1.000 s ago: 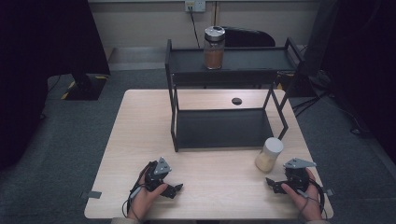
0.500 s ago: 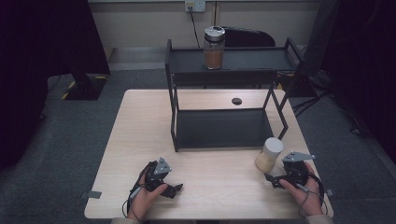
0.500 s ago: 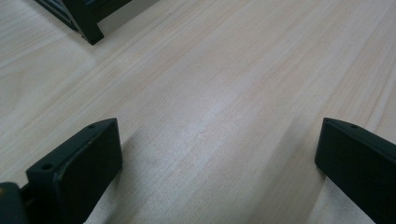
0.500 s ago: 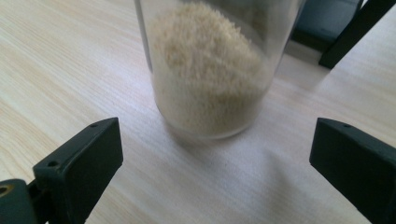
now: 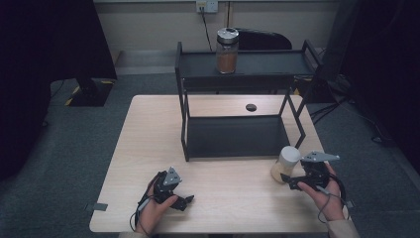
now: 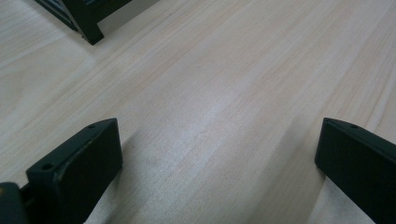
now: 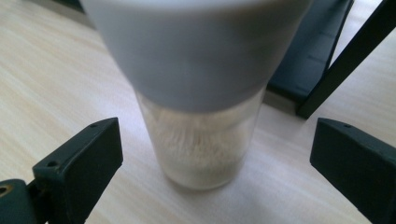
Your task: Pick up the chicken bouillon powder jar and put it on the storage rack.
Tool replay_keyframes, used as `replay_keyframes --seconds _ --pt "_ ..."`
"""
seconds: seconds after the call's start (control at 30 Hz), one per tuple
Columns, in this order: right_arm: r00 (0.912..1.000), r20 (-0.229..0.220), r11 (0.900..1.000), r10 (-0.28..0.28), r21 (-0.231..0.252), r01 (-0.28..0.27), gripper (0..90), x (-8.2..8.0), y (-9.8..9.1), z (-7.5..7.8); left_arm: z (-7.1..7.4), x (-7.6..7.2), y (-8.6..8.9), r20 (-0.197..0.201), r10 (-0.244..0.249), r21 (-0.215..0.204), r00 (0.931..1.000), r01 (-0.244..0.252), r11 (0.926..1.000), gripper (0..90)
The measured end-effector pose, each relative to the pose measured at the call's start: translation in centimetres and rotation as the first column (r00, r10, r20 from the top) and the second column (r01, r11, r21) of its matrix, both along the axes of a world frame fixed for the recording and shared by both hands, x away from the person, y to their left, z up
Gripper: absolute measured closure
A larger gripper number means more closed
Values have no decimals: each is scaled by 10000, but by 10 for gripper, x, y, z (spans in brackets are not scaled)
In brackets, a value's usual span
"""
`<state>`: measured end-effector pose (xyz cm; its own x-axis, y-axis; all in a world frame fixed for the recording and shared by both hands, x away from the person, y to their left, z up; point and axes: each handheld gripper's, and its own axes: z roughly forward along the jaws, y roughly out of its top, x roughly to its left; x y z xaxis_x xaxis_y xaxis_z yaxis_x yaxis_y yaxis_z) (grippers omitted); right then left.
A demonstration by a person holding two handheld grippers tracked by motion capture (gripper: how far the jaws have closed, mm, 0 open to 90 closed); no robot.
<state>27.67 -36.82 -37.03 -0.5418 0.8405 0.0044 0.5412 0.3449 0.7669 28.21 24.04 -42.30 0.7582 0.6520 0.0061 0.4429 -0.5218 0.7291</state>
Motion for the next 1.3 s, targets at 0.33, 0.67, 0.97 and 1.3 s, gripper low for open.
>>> replay_keyframes --seconds 0.33,0.67,0.97,1.3 --pt "9986 506 9972 160 720 -196 119 9 -1 1 0 0 0 1 2 -1 10000 -2 10000 0" --pt "9962 751 9968 449 630 -496 271 15 2 2 0 0 0 3 -6 5 10000 6 10000 0" --pt "9919 1053 9955 714 548 -775 343 14 4 0 0 0 0 -14 -13 23 10000 13 10000 0" --pt "9897 978 9944 1045 55 -1056 345 17 12 10 0 0 0 -13 -1 14 10000 1 10000 0"
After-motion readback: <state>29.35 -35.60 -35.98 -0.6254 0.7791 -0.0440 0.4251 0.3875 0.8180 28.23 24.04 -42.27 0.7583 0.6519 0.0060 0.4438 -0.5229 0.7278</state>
